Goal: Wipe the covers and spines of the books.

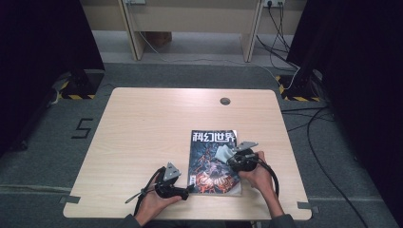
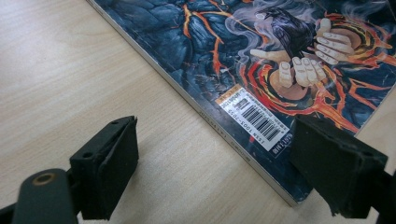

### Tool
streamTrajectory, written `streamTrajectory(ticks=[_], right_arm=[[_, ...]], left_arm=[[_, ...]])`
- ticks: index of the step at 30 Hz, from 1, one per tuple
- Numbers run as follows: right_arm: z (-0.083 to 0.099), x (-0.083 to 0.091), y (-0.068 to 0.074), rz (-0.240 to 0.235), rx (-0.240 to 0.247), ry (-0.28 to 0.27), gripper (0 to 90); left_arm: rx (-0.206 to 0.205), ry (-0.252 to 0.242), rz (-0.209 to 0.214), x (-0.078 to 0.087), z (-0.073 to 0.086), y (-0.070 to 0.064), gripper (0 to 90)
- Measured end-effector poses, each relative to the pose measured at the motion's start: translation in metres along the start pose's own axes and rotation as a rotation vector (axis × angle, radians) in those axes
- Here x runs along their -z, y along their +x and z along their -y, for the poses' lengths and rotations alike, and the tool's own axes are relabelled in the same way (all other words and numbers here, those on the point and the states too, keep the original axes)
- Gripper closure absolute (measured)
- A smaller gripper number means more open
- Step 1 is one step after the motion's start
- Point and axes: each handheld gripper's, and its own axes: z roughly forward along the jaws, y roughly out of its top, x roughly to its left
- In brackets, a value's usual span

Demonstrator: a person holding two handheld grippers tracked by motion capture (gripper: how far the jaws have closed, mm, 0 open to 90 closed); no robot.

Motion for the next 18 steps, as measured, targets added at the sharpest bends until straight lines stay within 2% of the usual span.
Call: streamTrajectory(ticks=[18], right_arm=[[-0.027, -0.027, -0.030, 0.053, -0.079, -0.023, 61.4]], left_arm=[[-0.016, 0.000, -0.009, 0.001, 0.000, -0.001, 14.7]])
